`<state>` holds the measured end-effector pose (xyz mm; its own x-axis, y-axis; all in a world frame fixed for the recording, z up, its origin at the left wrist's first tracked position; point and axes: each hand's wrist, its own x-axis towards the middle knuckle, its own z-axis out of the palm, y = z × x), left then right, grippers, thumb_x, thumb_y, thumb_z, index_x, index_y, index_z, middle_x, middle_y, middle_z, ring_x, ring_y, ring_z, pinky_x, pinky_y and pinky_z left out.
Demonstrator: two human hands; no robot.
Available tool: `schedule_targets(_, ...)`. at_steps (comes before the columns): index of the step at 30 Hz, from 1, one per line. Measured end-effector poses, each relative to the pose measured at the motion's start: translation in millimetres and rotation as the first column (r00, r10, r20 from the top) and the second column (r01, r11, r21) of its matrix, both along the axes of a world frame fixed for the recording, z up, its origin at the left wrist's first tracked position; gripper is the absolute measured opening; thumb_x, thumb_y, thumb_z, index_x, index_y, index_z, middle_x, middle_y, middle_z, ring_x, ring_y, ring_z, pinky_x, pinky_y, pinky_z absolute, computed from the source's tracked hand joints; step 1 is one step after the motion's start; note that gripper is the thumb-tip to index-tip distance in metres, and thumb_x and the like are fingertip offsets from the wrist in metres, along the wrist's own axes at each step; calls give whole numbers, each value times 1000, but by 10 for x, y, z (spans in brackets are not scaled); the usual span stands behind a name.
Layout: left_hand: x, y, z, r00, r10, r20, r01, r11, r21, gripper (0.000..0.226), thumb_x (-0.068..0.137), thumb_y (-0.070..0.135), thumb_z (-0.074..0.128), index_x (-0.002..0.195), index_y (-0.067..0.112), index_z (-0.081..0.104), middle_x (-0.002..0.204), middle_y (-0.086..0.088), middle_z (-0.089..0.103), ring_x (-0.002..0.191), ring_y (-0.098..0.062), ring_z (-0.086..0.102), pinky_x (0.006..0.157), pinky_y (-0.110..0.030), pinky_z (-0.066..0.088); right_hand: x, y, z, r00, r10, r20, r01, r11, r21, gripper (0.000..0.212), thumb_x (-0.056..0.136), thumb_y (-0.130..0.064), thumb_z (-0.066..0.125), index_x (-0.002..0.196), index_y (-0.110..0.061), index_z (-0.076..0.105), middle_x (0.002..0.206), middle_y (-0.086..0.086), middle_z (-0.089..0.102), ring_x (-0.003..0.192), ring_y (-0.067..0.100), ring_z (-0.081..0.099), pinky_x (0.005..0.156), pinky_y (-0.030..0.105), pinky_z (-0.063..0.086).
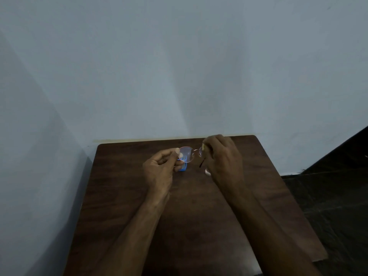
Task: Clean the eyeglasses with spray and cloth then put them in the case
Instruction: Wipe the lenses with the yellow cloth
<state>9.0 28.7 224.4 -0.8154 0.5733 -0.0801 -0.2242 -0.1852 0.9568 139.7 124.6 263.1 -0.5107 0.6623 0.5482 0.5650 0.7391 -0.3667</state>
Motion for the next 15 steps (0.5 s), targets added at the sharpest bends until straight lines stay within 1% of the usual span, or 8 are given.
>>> schedule_targets(2, -1, 5, -3, 1000, 12, -18, -12, 1000, -12, 10, 94, 6, 74, 98, 14, 80, 83, -3, 81, 70, -17, 77, 62, -25, 62, -1, -98, -50, 997, 68, 29, -68, 998, 15, 8, 90, -10, 68, 97, -13, 69, 101, 2, 69, 90, 19, 59, 71, 31, 51)
schedule_targets(4, -7, 1, -4, 1000, 19, -18, -19, 1000, -4, 10, 94, 6, 74, 98, 12, 80, 83, -4, 81, 69, -17, 77, 63, -26, 63, 80, -170, -112, 994, 102, 30, -102, 995, 22, 8, 91, -9, 68, 97, -14, 69, 105, 1, 70, 92, 18, 59, 73, 30, 50)
schedule_targets(6, -13, -12, -11, 1000, 14, -4, -14, 1000, 19, 7, 94, 5, 74, 98, 7, 80, 81, -8, 80, 66, -17, 75, 61, -26, 62, 168, -146, -134, 998, 63, -2, -63, 998, 2, 8, 91, -8, 69, 95, -16, 69, 104, -2, 70, 91, 17, 58, 73, 32, 50)
schedule_targets(8, -10, -25, -22, 1000, 11, -11, -11, 1000, 17, 7, 93, 5, 75, 98, 5, 80, 81, -10, 79, 66, -18, 75, 61, -26, 62, 192, -54, -98, 999, 11, -37, -12, 1000, -26, 7, 92, -16, 61, 90, -16, 67, 97, -2, 69, 86, 17, 57, 71, 36, 51)
schedule_targets(10, -6, -23, -26, 1000, 10, -17, -10, 1000, 18, 7, 93, 5, 75, 99, 6, 80, 80, -8, 80, 66, -18, 75, 61, -26, 61, 151, 10, -28, 999, -8, -38, 7, 1000, -30, 17, 94, -22, 53, 89, -15, 67, 93, -1, 67, 85, 18, 57, 70, 38, 51)
schedule_targets(11, -4, -19, -20, 1000, 12, -17, -12, 1000, 18, 8, 93, 5, 75, 99, 6, 80, 80, -7, 80, 66, -18, 75, 61, -25, 61, 113, -4, 4, 1000, 3, -30, -4, 1000, -19, 16, 94, -22, 54, 91, -14, 67, 95, 0, 67, 86, 18, 58, 71, 37, 51)
schedule_targets(13, 2, -4, -3, 1000, 12, -18, -11, 1000, 18, 9, 93, 5, 75, 100, 7, 80, 80, -5, 80, 66, -16, 75, 62, -25, 62, 61, -97, 13, 999, 49, -7, -49, 999, 13, 7, 93, -15, 63, 96, -13, 69, 100, 2, 68, 90, 18, 58, 73, 32, 51)
schedule_targets(15, 0, 1, 12, 1000, 11, -17, -10, 1000, 25, 9, 93, 4, 74, 100, 7, 80, 80, -4, 81, 67, -15, 75, 63, -25, 62, 76, -201, -68, 996, 83, 32, -84, 996, 33, 9, 91, -11, 68, 100, -13, 69, 105, 2, 68, 92, 17, 58, 74, 29, 49)
